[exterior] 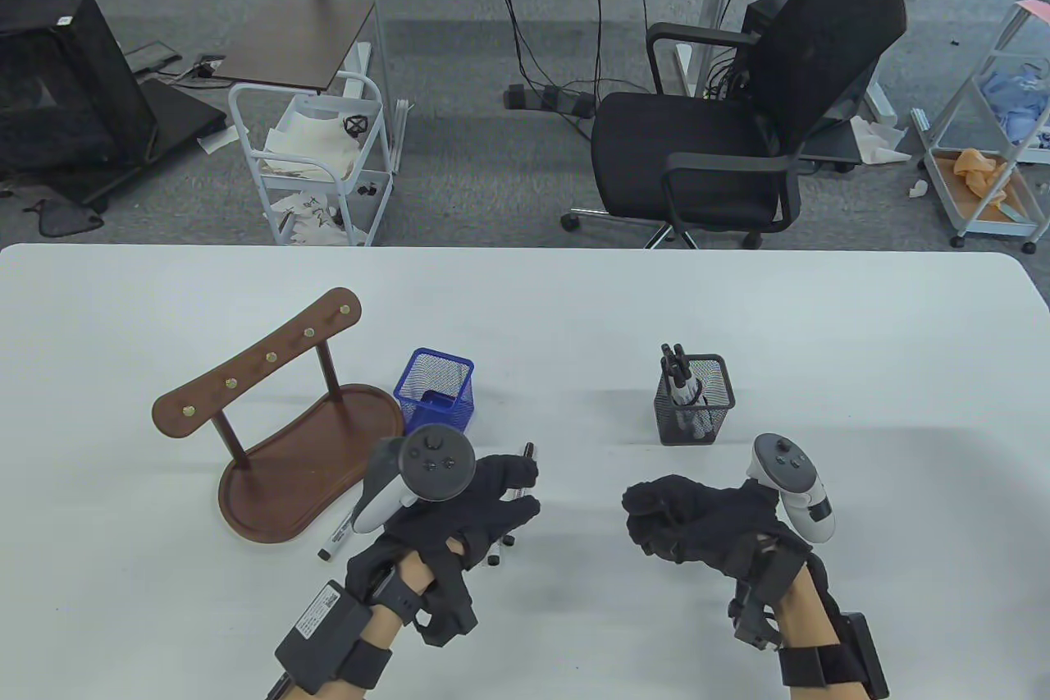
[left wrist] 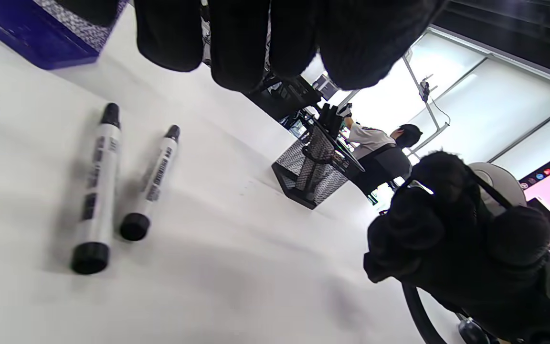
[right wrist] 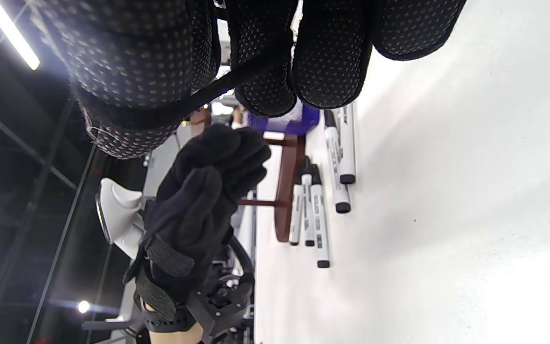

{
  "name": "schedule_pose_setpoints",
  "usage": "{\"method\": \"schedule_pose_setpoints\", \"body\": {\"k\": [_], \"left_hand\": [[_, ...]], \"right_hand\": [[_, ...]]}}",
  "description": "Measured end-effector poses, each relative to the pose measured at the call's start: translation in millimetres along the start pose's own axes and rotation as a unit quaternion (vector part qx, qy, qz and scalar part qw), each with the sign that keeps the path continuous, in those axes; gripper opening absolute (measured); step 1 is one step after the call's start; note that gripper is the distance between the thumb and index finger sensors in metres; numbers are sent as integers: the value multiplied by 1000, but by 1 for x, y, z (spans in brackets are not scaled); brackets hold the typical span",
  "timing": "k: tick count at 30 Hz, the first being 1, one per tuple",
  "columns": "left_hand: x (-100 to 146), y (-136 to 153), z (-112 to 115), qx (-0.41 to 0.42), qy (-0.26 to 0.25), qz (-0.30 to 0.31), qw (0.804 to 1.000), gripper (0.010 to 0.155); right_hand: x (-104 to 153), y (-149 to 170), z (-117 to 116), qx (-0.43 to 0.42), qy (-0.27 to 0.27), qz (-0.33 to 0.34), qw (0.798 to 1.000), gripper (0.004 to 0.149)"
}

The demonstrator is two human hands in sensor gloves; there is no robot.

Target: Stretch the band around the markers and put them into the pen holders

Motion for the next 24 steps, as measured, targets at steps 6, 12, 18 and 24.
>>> {"method": "schedule_pose_setpoints", "body": {"k": [6, 12, 18, 24], "left_hand": [[15, 33, -12, -21, -13, -53, 998, 60], [25, 62, -17, -56, -3, -117, 992, 63], [30, 79, -16, -96, 5, -171, 981, 64], [33, 85, -15, -165, 8, -218, 962, 63]], "right_hand": [[0, 1, 1, 6, 2, -5, 1000, 59], [1, 1, 2, 9, 6, -5, 1000, 58], [1, 1, 3, 12, 6, -6, 1000, 57], [1, 2, 3, 16, 6, -10, 1000, 57]]}}
Point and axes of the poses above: the tracker on the back of each hand, its own y axis roughly to the little-finger side, its own x axis roughly from the fingertips to the wrist, z = x × y, the point moved 2 cm from there along -x, roughly from the wrist to the fingertips, and after that the axes turned 15 degrees about -x, right-handed, at the moved point
